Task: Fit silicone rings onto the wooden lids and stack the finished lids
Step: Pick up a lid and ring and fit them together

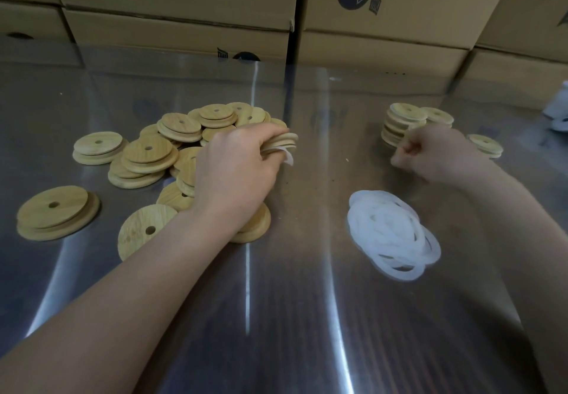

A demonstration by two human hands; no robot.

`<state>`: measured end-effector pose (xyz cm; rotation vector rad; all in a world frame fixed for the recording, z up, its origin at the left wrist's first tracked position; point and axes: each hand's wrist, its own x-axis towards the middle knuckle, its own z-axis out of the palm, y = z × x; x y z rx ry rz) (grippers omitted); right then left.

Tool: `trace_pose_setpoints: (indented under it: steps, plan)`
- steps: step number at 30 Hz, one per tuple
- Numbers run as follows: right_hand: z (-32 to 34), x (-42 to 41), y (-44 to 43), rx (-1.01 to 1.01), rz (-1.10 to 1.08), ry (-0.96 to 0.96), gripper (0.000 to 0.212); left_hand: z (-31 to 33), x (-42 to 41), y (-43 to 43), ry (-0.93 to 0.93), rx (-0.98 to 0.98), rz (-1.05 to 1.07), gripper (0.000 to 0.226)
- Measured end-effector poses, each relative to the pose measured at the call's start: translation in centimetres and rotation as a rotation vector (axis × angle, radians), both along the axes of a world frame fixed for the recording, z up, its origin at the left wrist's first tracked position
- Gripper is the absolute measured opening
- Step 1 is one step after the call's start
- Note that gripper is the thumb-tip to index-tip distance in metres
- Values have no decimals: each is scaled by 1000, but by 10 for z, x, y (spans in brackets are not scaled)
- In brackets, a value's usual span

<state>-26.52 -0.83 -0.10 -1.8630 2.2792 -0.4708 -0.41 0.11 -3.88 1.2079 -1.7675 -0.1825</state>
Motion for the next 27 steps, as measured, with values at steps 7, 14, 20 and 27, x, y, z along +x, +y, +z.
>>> trace_pose_setpoints:
  steps: [7,14,20,27]
  plan:
    - [7,-31,6,227,-305,160,37,1,-1,1,40,69,-12,26]
    - [12,-21,11,178,-306,107,22,3,-2,3,69,82,-52,25]
    - [11,3,9,-68,-123,-31,38,2,-4,2,74,96,-90,25]
    - [-7,54,23,-162,500,-488,21,2,-11,7,55,64,-117,26]
